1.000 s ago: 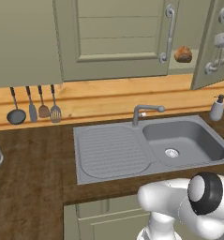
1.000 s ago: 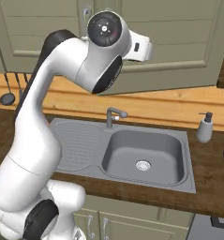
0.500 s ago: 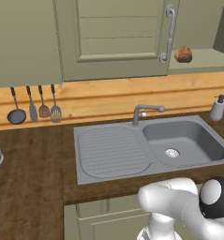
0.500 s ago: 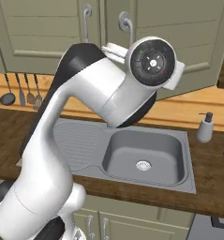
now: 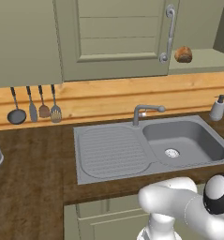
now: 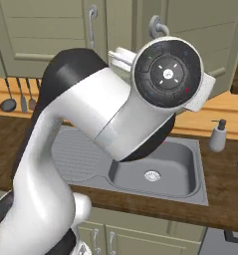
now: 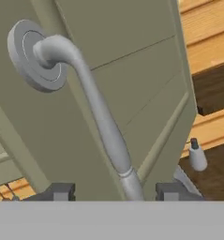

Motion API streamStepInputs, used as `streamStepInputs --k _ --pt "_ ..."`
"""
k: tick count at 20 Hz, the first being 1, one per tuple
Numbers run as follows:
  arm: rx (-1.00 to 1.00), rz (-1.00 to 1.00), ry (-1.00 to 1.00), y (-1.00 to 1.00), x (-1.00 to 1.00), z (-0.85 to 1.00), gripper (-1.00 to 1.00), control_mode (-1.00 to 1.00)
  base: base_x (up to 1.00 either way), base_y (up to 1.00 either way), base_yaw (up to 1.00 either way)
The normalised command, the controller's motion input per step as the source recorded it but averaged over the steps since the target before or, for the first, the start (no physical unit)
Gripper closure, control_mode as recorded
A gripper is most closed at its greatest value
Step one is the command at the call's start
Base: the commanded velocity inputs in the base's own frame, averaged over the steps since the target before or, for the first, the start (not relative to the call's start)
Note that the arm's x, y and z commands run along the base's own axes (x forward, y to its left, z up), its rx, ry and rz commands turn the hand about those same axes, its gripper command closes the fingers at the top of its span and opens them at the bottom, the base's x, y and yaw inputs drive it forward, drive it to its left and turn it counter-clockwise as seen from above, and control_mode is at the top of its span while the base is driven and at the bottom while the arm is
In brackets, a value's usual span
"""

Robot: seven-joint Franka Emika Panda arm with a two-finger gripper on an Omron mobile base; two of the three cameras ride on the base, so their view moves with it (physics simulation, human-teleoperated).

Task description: Open the cabinet, pick up the bread from the cabinet and place it in the basket. Then move the basket to the dining counter.

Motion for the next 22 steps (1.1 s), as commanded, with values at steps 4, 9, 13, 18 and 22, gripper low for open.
streamStepInputs --k 4,9,13,18,22 --pt "-0.26 -0.21 0.05 0.4 -0.96 0.0 -1.0 -1.0 0.0 0.0 0.0" --pt "-0.36 -0.27 0.1 0.66 -0.97 0.0 -1.0 -1.0 0.0 0.0 0.0" --pt "-0.3 -0.33 0.24 0.78 -0.7 0.0 -1.0 -1.0 0.0 0.0 0.0" --pt "-0.43 -0.3 0.2 0.79 -0.39 0.13 -1.0 -1.0 0.0 0.0 0.0" --pt "-0.54 -0.23 0.26 0.81 -0.04 0.38 -1.0 -1.0 0.0 0.0 0.0"
